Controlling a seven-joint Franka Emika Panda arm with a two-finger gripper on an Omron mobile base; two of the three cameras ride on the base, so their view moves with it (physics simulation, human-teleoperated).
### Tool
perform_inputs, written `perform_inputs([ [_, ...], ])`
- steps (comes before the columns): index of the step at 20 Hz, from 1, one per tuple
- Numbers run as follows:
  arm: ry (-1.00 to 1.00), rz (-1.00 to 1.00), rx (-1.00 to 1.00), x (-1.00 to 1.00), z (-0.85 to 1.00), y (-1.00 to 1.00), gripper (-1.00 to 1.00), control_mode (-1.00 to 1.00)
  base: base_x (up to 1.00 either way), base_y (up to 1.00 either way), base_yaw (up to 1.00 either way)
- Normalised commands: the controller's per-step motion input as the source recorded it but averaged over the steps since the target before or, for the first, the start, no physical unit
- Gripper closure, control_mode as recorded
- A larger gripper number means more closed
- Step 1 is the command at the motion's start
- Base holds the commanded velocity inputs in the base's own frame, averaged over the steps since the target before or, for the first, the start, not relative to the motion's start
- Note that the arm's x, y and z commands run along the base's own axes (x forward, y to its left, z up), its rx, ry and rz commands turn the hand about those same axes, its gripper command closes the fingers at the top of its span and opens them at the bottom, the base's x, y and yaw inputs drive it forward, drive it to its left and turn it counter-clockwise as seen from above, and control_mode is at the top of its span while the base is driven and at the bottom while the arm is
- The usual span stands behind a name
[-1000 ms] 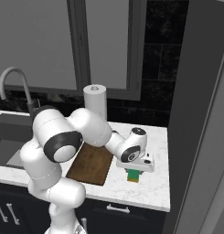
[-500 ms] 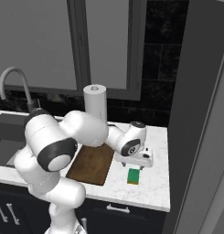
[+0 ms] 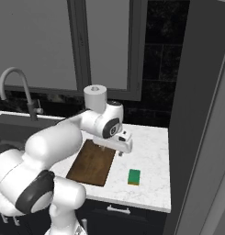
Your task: Pick up the sponge from the counter and clean the cutting board by briefly scrubbing or pressing down on the cutting board. Once finished, release the sponge.
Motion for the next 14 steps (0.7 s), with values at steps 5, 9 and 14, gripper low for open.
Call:
perform_inputs([
  [5, 0.03, -0.13, 0.0, -0.35, 0.6, 1.0, -1.0, -1.0, 0.0, 0.0, 0.0],
  [9, 0.03, -0.07, -0.01, -0.37, 0.44, 1.0, -1.0, -1.0, 0.0, 0.0, 0.0],
  [14, -0.03, 0.0, 0.0, -0.29, 0.55, 0.77, -1.0, -1.0, 0.0, 0.0, 0.0],
])
